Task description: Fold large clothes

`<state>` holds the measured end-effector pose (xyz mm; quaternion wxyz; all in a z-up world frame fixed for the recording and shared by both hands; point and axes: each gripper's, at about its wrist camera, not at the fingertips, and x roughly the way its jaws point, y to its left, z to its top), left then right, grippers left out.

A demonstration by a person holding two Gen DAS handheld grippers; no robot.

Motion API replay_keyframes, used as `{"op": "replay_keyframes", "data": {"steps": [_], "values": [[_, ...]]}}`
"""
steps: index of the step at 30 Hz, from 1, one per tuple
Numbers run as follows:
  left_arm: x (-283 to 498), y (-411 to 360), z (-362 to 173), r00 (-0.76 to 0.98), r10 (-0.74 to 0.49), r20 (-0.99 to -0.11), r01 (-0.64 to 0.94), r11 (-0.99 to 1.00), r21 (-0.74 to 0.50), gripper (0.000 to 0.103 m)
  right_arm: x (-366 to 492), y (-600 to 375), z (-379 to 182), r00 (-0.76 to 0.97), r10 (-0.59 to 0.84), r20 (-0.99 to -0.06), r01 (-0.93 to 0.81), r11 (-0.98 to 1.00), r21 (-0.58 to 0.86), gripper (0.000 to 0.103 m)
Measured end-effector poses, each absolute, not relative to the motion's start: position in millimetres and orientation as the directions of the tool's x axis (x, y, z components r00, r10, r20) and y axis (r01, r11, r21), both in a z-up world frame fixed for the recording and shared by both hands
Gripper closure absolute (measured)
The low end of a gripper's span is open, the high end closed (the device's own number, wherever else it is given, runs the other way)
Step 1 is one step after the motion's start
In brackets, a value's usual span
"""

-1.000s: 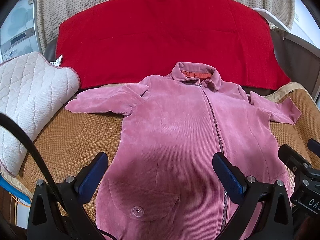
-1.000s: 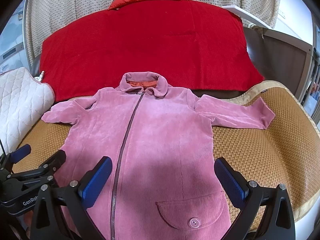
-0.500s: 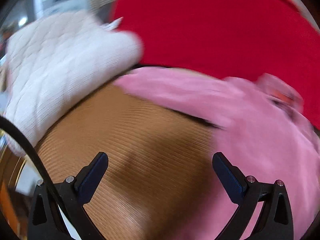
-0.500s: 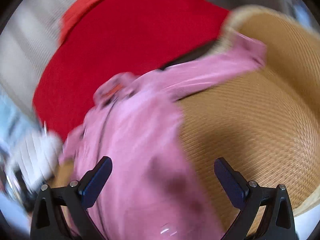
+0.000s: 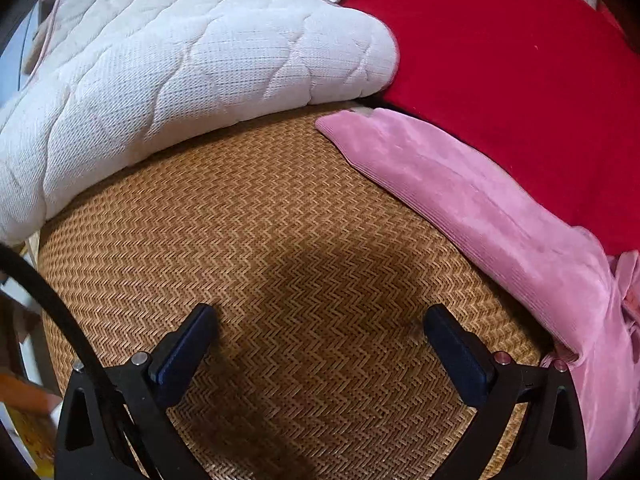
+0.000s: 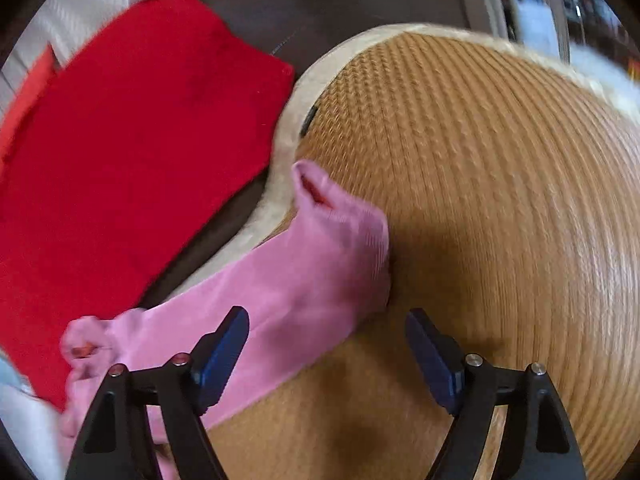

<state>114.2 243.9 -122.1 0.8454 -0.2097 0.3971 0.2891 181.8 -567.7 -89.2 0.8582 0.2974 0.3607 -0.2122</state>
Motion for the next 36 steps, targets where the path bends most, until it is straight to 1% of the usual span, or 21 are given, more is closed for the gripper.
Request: {"op": "replay_keyframes", "data": {"steps": [1, 4, 6, 7, 8, 9, 13, 15, 16, 18, 20, 23, 26, 27, 28, 29, 30, 31, 33, 34, 36], "values": [[115, 242, -123, 0.519, 0.327, -0.789, -0.657, 0.744, -0.124, 0.000, 188, -570, -91, 0.639, -0.165, -0.751, 0.589, 0.733, 0.340, 0.030], [113, 242, -122, 0.524, 0.332, -0.785, -0.658, 0.743, -0.125, 0.000, 208, -576, -105, 0.566, -0.222, -0.794, 0.648, 0.716, 0.262, 0.046], [110, 236, -121, 0.522, 0.335, -0.784, -0.659, 0.742, -0.121, 0.000, 218, -575, -109, 0.525, -0.255, -0.812, 0.672, 0.710, 0.211, 0.070], [109, 234, -121, 0.522, 0.336, -0.784, -0.659, 0.742, -0.120, 0.000, 223, -575, -109, 0.504, -0.277, -0.818, 0.684, 0.706, 0.183, 0.074], [109, 234, -120, 0.522, 0.334, -0.785, -0.659, 0.742, -0.122, 0.000, 223, -572, -110, 0.497, -0.286, -0.819, 0.689, 0.705, 0.172, 0.091], [108, 234, -120, 0.522, 0.331, -0.786, -0.658, 0.743, -0.124, 0.000, 226, -571, -105, 0.498, -0.292, -0.817, 0.688, 0.706, 0.167, 0.097], [116, 239, -122, 0.518, 0.325, -0.791, -0.660, 0.741, -0.128, 0.000, 239, -537, -50, 0.610, -0.234, -0.757, 0.561, 0.802, 0.205, 0.098], [117, 239, -122, 0.517, 0.321, -0.794, -0.660, 0.739, -0.130, 0.000, 244, -505, -10, 0.684, -0.183, -0.706, 0.469, 0.852, 0.234, 0.098], [117, 239, -123, 0.516, 0.320, -0.794, -0.660, 0.740, -0.130, 0.000, 245, -478, 19, 0.739, -0.125, -0.662, 0.390, 0.881, 0.269, 0.098], [118, 238, -122, 0.516, 0.316, -0.796, -0.656, 0.743, -0.130, 0.000, 247, -431, 58, 0.807, -0.016, -0.591, 0.252, 0.914, 0.319, 0.098], [118, 238, -123, 0.518, 0.313, -0.796, -0.653, 0.746, -0.131, 0.000, 246, -379, 90, 0.853, 0.096, -0.513, 0.113, 0.926, 0.361, 0.097], [118, 238, -123, 0.519, 0.311, -0.796, -0.650, 0.748, -0.132, 0.000, 237, -300, 119, 0.871, 0.279, -0.404, -0.089, 0.899, 0.430, 0.097], [118, 238, -123, 0.520, 0.307, -0.797, -0.648, 0.750, -0.134, 0.000, 243, -242, 101, 0.817, 0.418, -0.396, -0.204, 0.853, 0.480, 0.094], [118, 238, -123, 0.521, 0.305, -0.797, -0.648, 0.750, -0.136, 0.000, 245, -233, 86, 0.800, 0.445, -0.402, -0.220, 0.842, 0.493, 0.091], [117, 238, -123, 0.521, 0.305, -0.797, -0.648, 0.750, -0.137, 0.000, 254, -223, 63, 0.775, 0.471, -0.422, -0.228, 0.830, 0.508, 0.084], [117, 238, -123, 0.521, 0.305, -0.797, -0.647, 0.750, -0.136, 0.000, 260, -208, 34, 0.723, 0.499, -0.478, -0.227, 0.825, 0.518, 0.048], [117, 238, -123, 0.522, 0.304, -0.797, -0.646, 0.751, -0.136, 0.000, 265, -200, 6, 0.670, 0.527, -0.523, -0.225, 0.816, 0.533, 0.005], [116, 239, -123, 0.522, 0.303, -0.797, -0.645, 0.752, -0.137, 0.000, 266, -197, -19, 0.634, 0.548, -0.545, -0.221, 0.804, 0.552, 0.000], [116, 239, -123, 0.524, 0.300, -0.797, -0.643, 0.753, -0.139, 0.000, 261, -200, -71, 0.564, 0.565, -0.602, -0.174, 0.794, 0.582, 0.001], [116, 239, -122, 0.525, 0.298, -0.797, -0.642, 0.753, -0.141, 0.000, 253, -212, -93, 0.555, 0.561, -0.614, -0.133, 0.789, 0.600, 0.001], [116, 240, -122, 0.525, 0.301, -0.796, -0.645, 0.750, -0.142, 0.000, 236, -234, -108, 0.588, 0.545, -0.598, -0.090, 0.779, 0.621, 0.001]]}}
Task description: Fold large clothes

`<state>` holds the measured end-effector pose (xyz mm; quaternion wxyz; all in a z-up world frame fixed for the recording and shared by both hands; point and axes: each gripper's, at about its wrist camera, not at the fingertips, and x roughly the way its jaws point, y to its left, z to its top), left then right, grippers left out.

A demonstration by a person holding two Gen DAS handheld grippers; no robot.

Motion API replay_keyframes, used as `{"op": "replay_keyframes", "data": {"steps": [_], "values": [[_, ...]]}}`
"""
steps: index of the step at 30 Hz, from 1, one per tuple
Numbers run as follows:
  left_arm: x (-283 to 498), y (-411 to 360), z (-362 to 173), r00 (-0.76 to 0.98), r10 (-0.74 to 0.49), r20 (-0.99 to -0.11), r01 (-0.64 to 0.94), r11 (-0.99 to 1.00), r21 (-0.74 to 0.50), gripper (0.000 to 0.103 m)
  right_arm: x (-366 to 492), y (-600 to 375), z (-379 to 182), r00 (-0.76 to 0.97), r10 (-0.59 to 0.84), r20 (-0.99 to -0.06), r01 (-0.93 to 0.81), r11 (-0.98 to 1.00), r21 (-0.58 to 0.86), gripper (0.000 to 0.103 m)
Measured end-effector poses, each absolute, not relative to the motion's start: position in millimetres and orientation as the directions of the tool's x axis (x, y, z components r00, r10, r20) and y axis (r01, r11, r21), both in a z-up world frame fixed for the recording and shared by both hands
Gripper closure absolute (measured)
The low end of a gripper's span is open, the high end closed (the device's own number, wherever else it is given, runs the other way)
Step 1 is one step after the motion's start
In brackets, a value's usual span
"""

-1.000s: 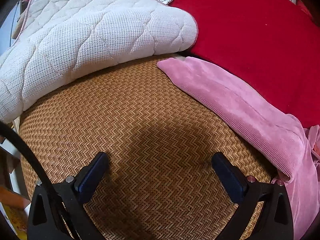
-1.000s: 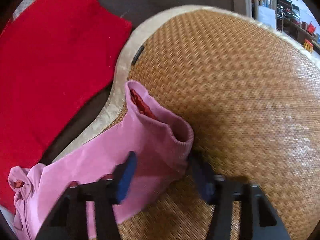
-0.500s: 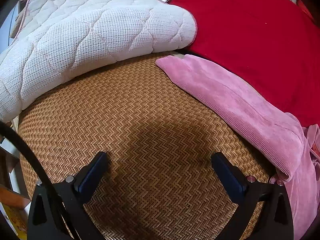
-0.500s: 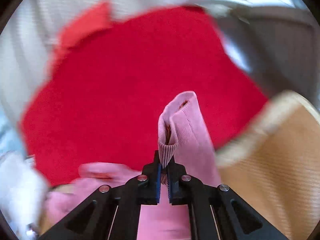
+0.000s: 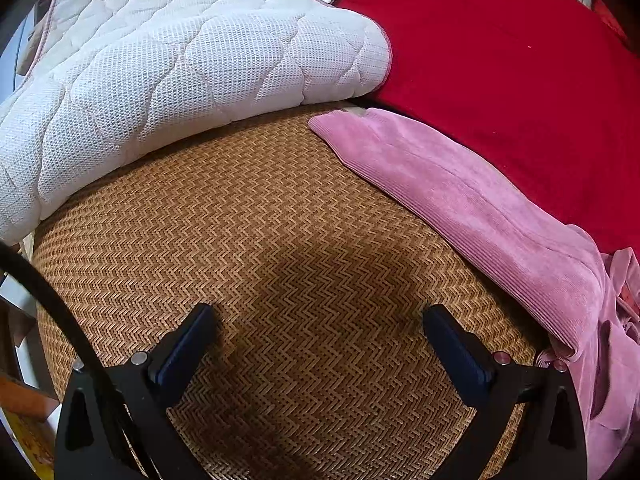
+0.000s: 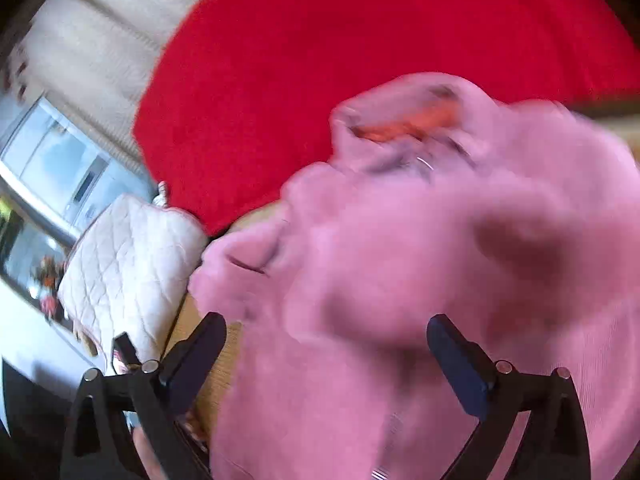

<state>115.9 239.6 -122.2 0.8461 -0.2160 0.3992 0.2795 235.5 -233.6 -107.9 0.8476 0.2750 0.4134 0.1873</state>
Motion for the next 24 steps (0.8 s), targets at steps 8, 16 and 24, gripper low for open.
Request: {"op": "replay_keyframes", "data": {"steps": [8, 16, 24], "values": [[110, 235, -113, 0.542, 0.303, -0.784, -0.637, 0.756, -0.148, 0.000, 149, -299, -97, 0.740, 0.376, -0.558, -0.062, 0.864, 0.500, 0.001], [97, 128, -32, 0.778, 0.010, -0.629, -0.213, 0.945, -0.248, 0.001, 134, -288, -117, 0.782, 0.307, -0.542, -0.098, 0.920, 0.380, 0.000], [204, 22, -70, 0.517, -0.438, -0.735, -0.026, 0.851, -0.525, 0.001, 138, -302, -123, 0.773, 0.389, -0.501, -0.122, 0.866, 0.485, 0.001]]}}
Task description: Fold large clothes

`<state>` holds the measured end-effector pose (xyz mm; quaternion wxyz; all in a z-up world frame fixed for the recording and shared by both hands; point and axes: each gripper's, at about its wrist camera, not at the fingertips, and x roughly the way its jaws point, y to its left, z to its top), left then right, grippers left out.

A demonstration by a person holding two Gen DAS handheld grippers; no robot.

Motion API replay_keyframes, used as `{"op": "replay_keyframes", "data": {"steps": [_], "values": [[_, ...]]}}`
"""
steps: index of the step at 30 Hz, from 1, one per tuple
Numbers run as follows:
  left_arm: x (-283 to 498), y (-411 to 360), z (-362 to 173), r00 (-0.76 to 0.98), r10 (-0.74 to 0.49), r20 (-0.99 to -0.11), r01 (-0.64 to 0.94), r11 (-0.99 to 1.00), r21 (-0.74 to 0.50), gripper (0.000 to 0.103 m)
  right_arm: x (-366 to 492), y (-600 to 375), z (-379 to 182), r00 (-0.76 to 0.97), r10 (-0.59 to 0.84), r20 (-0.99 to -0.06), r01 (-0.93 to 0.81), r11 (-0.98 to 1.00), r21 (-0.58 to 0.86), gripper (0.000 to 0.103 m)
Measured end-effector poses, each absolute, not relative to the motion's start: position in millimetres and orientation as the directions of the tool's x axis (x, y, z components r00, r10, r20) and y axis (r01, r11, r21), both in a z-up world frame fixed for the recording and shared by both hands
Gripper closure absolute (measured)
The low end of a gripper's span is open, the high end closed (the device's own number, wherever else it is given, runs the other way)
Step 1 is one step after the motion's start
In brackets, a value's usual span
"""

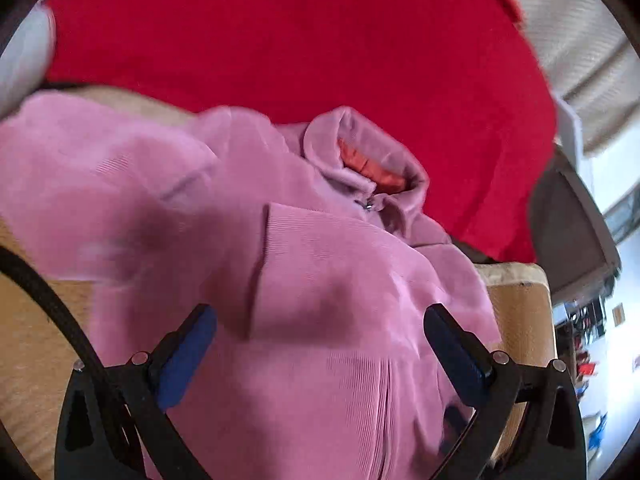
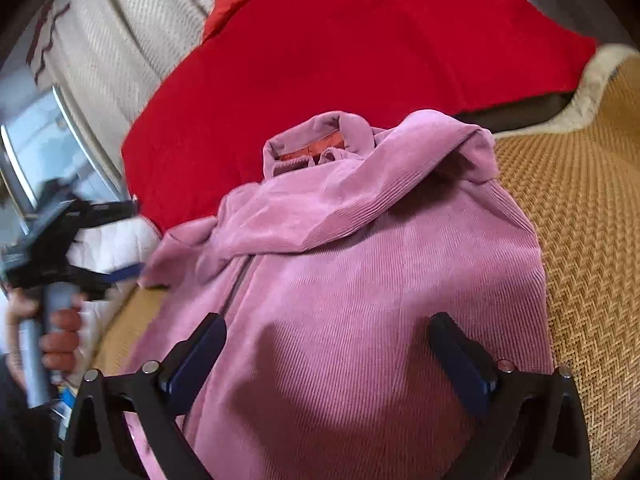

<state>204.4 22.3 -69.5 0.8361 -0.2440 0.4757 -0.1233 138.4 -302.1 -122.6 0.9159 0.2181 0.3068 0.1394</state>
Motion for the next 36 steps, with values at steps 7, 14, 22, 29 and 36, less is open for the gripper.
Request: {"op": "replay_keyframes", "data": {"steps": [7, 14, 22, 29, 36], "values": [[234, 4, -105, 0.425, -0.336, -0.840, -0.124, 0.898, -0.422, 0.065, 138, -297, -122, 0.771, 0.380, -0.512, -0.118, 0.874, 0.471, 0.001], [203, 22, -34, 0.675, -0.268, -0.688, -0.046, 0.915, -0.401, 0.100, 140, -291, -122, 0.769, 0.378, -0.515, -0.112, 0.874, 0.474, 0.001], [207, 31, -111, 0.551, -0.196, -0.811, -0.119, 0.944, -0.309, 0.099, 135, -313, -109, 0.744, 0.486, -0.459, -0.105, 0.763, 0.638, 0.001], [206, 18, -108, 0.589, -0.182, -0.788, -0.051, 0.964, -0.260, 0.099, 187, -425, -70, 0.802, 0.468, -0.371, 0.016, 0.604, 0.797, 0.000], [198, 27, -102, 0.578, -0.218, -0.787, -0.012, 0.961, -0.275, 0.098, 324, -443, -132, 0.595, 0.559, -0.578, 0.200, 0.593, 0.780, 0.036]]}}
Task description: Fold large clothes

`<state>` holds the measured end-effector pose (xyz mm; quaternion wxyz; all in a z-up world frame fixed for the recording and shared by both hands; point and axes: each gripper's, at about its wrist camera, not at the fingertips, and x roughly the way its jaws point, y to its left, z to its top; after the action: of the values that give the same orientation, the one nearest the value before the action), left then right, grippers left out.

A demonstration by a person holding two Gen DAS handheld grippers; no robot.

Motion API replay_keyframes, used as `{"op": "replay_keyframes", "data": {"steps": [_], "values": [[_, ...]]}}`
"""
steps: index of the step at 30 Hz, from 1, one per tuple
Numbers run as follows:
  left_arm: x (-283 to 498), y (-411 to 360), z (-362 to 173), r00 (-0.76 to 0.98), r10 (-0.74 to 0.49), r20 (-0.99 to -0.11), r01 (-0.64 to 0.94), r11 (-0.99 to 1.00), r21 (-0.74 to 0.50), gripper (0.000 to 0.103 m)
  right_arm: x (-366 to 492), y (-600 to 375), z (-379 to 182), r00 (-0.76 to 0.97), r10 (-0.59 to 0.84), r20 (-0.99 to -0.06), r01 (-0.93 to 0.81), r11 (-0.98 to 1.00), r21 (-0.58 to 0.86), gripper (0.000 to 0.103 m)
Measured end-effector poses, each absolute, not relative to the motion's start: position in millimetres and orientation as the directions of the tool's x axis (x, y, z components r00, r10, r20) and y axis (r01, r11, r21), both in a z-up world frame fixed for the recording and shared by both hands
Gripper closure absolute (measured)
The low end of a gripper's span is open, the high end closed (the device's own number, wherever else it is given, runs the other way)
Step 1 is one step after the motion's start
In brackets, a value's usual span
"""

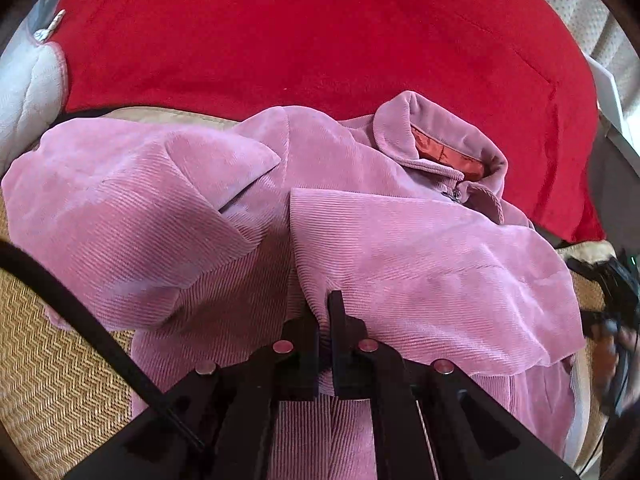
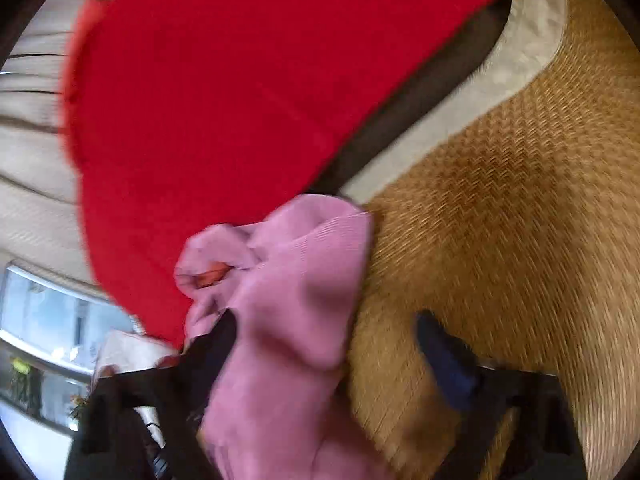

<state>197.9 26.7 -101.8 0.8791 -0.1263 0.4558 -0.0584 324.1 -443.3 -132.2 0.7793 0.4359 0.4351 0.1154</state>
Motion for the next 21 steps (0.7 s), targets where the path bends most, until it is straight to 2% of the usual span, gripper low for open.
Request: {"op": "replay_keyframes", "data": {"steps": [1, 3, 4, 6, 9, 10, 11, 15, 16, 19, 21], "values": [[200, 26, -102, 0.578, -0.221, -0.786, -0.005, 0.962, -0.273, 0.098, 331, -437, -131, 0.577, 0.574, -0.581, 0.182, 0.603, 0.777, 0.041], [198, 28, -101, 0.576, -0.230, -0.784, 0.010, 0.961, -0.275, 0.098, 345, -419, -124, 0.525, 0.539, -0.658, 0.147, 0.705, 0.694, 0.095], [198, 29, -101, 0.576, -0.235, -0.783, 0.012, 0.960, -0.279, 0.098, 348, -416, -109, 0.551, 0.473, -0.688, 0.130, 0.765, 0.630, 0.096], [198, 30, -102, 0.579, -0.244, -0.778, 0.017, 0.958, -0.288, 0.098, 344, -410, -77, 0.625, 0.367, -0.689, 0.092, 0.842, 0.531, 0.097], [200, 28, -104, 0.587, -0.244, -0.772, 0.024, 0.958, -0.284, 0.096, 348, -389, -78, 0.610, 0.218, -0.762, 0.058, 0.947, 0.317, 0.097], [200, 27, -104, 0.587, -0.240, -0.773, 0.026, 0.960, -0.278, 0.096, 351, -386, -93, 0.582, 0.166, -0.796, 0.073, 0.964, 0.254, 0.097], [200, 26, -103, 0.584, -0.236, -0.777, 0.030, 0.962, -0.270, 0.096, 350, -390, -107, 0.562, 0.169, -0.809, 0.089, 0.961, 0.263, 0.093], [200, 25, -103, 0.574, -0.230, -0.786, 0.049, 0.968, -0.247, 0.096, 320, -409, -96, 0.631, 0.165, -0.758, 0.184, 0.917, 0.353, 0.052], [201, 26, -103, 0.572, -0.232, -0.787, 0.047, 0.967, -0.251, 0.096, 311, -411, -87, 0.658, 0.171, -0.734, 0.186, 0.907, 0.378, 0.049], [201, 26, -104, 0.572, -0.230, -0.788, 0.045, 0.967, -0.250, 0.096, 279, -407, -51, 0.734, 0.322, -0.598, 0.093, 0.824, 0.559, 0.043], [201, 25, -104, 0.569, -0.226, -0.791, 0.048, 0.969, -0.243, 0.096, 268, -397, -49, 0.708, 0.479, -0.519, 0.003, 0.732, 0.681, 0.029]]}}
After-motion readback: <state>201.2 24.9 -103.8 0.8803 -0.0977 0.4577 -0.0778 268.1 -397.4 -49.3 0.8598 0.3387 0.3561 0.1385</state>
